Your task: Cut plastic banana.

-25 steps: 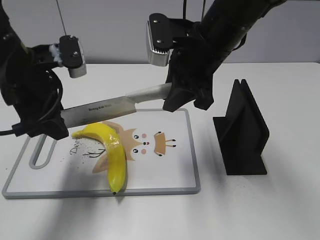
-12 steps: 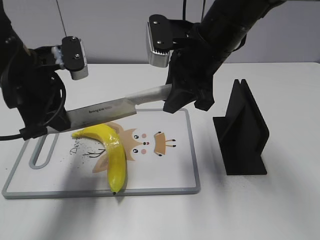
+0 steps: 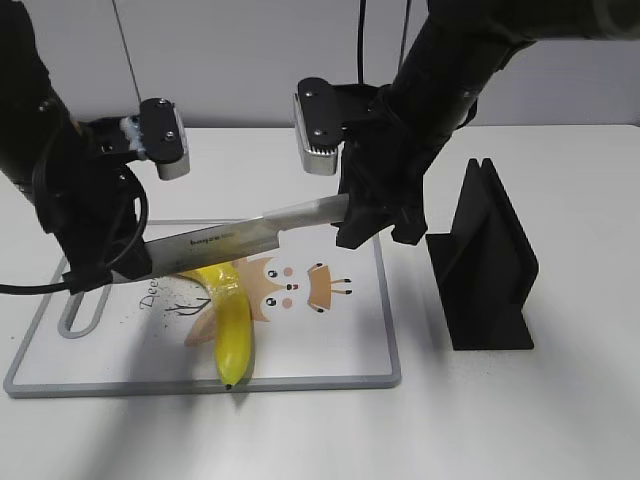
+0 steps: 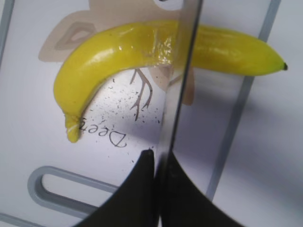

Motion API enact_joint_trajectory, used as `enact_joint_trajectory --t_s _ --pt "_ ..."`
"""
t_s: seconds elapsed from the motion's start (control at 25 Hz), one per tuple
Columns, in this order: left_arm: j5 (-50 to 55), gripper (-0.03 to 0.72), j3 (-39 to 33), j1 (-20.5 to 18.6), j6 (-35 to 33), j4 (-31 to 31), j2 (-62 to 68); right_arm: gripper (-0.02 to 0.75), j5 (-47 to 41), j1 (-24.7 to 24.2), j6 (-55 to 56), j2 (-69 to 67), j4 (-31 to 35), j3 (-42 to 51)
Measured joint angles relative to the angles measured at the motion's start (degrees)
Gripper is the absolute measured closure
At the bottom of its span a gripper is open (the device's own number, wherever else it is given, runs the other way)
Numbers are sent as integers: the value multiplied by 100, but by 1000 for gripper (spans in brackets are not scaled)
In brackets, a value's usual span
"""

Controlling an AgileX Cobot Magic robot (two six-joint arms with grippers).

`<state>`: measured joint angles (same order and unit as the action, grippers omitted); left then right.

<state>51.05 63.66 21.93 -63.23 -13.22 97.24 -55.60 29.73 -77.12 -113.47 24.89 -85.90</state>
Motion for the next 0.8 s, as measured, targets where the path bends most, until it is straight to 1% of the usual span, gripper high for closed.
enact_joint_trajectory --t_s 0.2,0.48,0.8 --pt "-286 691 0 11 -7 -132 231 542 248 0 52 -206 -406 -12" --pt "-448 691 18 11 -40 -256 999 542 335 0 126 -970 -522 -33" --pt "-361 691 112 -5 -65 -327 1085 542 323 -17 195 -1066 -559 -72"
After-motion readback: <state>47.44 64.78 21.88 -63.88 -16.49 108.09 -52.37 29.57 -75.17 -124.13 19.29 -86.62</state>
